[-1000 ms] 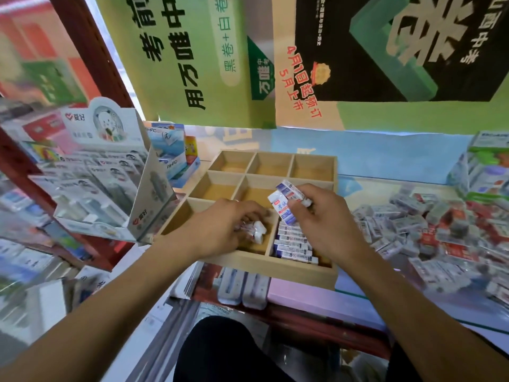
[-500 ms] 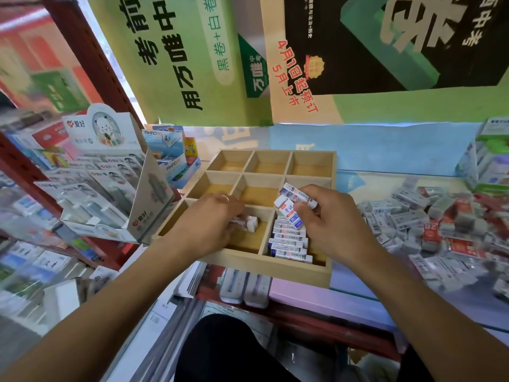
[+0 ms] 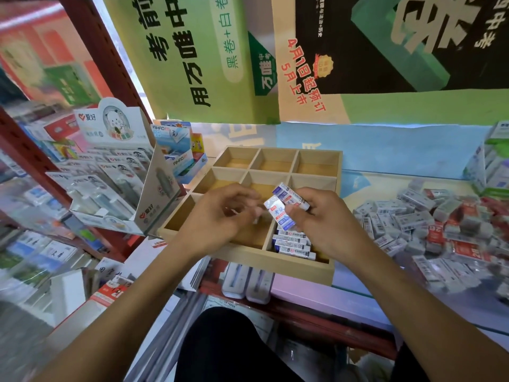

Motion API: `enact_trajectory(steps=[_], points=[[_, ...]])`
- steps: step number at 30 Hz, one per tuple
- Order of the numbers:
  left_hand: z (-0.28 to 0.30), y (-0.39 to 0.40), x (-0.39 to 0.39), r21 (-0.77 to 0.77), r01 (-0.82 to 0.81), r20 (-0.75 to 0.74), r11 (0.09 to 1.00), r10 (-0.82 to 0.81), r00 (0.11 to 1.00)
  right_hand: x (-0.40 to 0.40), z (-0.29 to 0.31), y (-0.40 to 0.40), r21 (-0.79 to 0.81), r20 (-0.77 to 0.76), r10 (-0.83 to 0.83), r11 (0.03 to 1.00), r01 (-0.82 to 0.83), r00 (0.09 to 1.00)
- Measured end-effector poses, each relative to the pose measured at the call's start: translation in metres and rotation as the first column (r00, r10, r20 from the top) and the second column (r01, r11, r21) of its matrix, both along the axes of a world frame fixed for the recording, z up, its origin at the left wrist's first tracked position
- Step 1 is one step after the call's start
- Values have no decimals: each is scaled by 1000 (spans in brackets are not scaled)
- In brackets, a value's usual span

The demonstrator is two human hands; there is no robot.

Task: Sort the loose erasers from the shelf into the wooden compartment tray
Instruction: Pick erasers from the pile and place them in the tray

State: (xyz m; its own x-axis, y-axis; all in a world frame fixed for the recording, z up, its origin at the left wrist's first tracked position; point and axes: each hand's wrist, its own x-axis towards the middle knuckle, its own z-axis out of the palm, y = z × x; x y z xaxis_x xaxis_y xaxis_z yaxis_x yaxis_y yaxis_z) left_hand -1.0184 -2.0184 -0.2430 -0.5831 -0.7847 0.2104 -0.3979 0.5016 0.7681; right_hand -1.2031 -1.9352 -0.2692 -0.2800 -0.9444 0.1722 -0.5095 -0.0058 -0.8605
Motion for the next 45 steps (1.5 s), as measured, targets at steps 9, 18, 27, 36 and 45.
enact_trajectory(steps=[9, 18, 27, 36, 45], points=[[-2, 2, 6, 97, -35, -155, 995, 50, 987, 12, 0, 2, -1, 80, -1, 1000, 1, 997], [-3, -24, 2, -298, 324, 621, 898, -75, 780, 10, -1, 2, 38, 35, -19, 999, 18, 999], [-6, -18, 15, -351, 138, 288, 926, -33, 957, 13, 0, 5, -84, -160, -29, 996, 15, 987], [2, -12, 15, -368, 254, 397, 895, -96, 913, 20, -3, 1, -51, -149, 25, 998, -33, 988], [-2, -18, 41, -328, 107, 382, 939, 28, 924, 41, 28, -21, 164, -660, 75, 985, 47, 747]])
